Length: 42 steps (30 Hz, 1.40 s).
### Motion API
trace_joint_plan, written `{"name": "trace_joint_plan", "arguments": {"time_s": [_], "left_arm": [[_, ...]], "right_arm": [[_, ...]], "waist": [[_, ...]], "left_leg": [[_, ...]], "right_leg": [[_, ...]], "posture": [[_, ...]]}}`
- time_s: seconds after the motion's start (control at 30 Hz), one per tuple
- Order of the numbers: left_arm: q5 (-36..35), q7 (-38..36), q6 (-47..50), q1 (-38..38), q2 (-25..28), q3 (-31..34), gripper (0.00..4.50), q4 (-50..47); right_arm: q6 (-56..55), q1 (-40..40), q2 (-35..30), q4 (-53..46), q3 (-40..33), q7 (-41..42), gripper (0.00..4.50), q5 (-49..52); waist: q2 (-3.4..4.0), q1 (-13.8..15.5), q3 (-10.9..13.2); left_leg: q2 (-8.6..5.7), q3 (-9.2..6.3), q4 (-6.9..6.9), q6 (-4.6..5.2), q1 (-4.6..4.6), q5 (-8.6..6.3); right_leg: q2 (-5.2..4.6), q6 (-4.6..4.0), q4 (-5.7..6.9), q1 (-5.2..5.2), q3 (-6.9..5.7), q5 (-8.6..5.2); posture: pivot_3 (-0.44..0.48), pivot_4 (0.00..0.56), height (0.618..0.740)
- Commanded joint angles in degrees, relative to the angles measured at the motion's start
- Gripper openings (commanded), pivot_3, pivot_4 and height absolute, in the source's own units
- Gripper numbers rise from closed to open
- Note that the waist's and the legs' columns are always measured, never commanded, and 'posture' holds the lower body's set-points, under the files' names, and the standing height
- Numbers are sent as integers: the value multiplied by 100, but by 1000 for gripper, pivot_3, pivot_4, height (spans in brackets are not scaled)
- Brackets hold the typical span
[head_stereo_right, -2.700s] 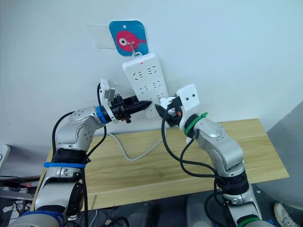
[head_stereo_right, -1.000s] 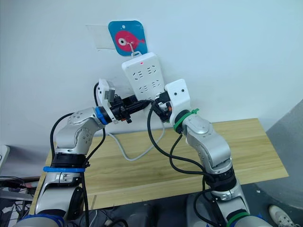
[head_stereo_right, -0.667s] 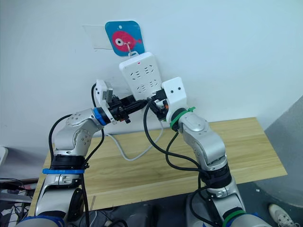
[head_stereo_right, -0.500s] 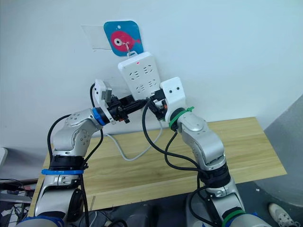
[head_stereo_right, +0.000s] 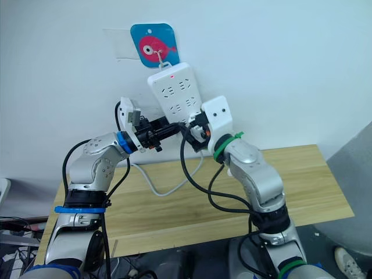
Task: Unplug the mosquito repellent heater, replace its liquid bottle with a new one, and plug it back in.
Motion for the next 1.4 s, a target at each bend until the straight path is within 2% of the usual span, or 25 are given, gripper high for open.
{"name": "trace_joint_plan", "arguments": {"time_s": [0.03,0.1,0.17,0.27,0.43,0.5,0.6,0.63,0.67,0.83,0.97,1.03,1.2,1.4], "left_arm": [[88,-8,-232,-153,47,-14,1295,123],[146,4,-363,-199,98,15,1295,297],[140,-42,-421,-218,162,52,2028,427],[128,-120,-446,-102,372,133,2847,438],[-49,-121,-196,769,1061,498,4404,-351],[-106,-44,-97,1045,1198,580,4459,-662],[-357,117,188,1922,1389,931,4459,-1597],[-431,189,273,2226,1422,1045,4500,-1911],[-470,283,311,2502,1424,1141,4500,-2202],[-611,668,405,3435,1358,1346,4500,-3319],[-805,983,553,3788,1243,1300,4500,-4031],[-1032,1195,746,3877,1153,1332,4500,-4272],[-1151,1257,746,4183,1171,1298,4500,-4638],[-1048,1180,496,4128,1226,1123,4500,-4792]], "right_arm": [[462,247,-345,-944,-382,422,4477,612],[712,407,-575,-1288,-598,597,4477,942],[908,523,-758,-1515,-852,767,4500,1291],[1013,745,-1201,-1641,-1223,1155,4500,1739],[278,991,-1670,-927,-1307,1840,4500,1863],[10,1045,-1708,-666,-1278,1980,4500,1840],[-759,1236,-1944,0,-1192,2476,4500,1577],[-944,1279,-2047,160,-1175,2662,4136,1547],[-1090,1306,-2140,281,-1167,2831,4017,1535],[-1599,1320,-2435,584,-1013,3358,2232,1496],[-1687,1273,-2441,557,-908,3558,647,1572],[-1710,1251,-2414,529,-858,3602,33,1595],[-1807,1171,-2369,561,-795,3688,33,1631],[-1951,903,-2018,486,-516,3458,33,1478]], "waist": [[0,11,0],[-1,12,0],[-1,13,0],[-2,8,0],[-2,-73,-1],[-3,-53,0],[-6,50,-1],[-6,91,-1],[-7,113,-1],[-9,269,0],[-9,356,0],[-10,405,0],[-10,420,0],[-10,419,0]], "left_leg": [[-3,1,0,0,-2,0],[-6,4,1,1,-2,0],[-5,3,1,1,1,0],[-1,1,0,18,4,-10],[3,13,-3,17,3,-9],[7,13,-5,18,4,-10],[7,5,-4,19,3,-11],[5,8,-5,19,4,-11],[4,9,-4,19,3,-11],[2,4,-3,21,5,-12],[4,-5,-3,19,12,-11],[2,-4,-3,19,12,-11],[3,-4,-2,18,13,-10],[4,-4,-2,17,15,-10]], "right_leg": [[-3,0,-3,0,1,0],[-6,0,-5,0,4,0],[-5,0,2,1,2,0],[-1,0,8,1,0,0],[2,0,2,-4,12,0],[4,0,4,-6,11,-1],[3,-1,5,-4,4,-1],[0,-1,3,-2,7,-1],[-1,-1,0,-3,7,-1],[-5,-1,4,1,2,-1],[-4,-2,12,8,-6,-1],[-4,-2,11,8,-5,-1],[-4,-2,11,10,-6,-1],[-2,-3,11,12,-6,-1]], "posture": [[-146,206,740],[-151,205,740],[-152,203,740],[-145,202,740],[-113,200,740],[-82,198,740],[-46,201,740],[-38,202,740],[-38,202,740],[-7,204,740],[6,210,740],[7,212,740],[4,216,740],[2,215,740]]}}
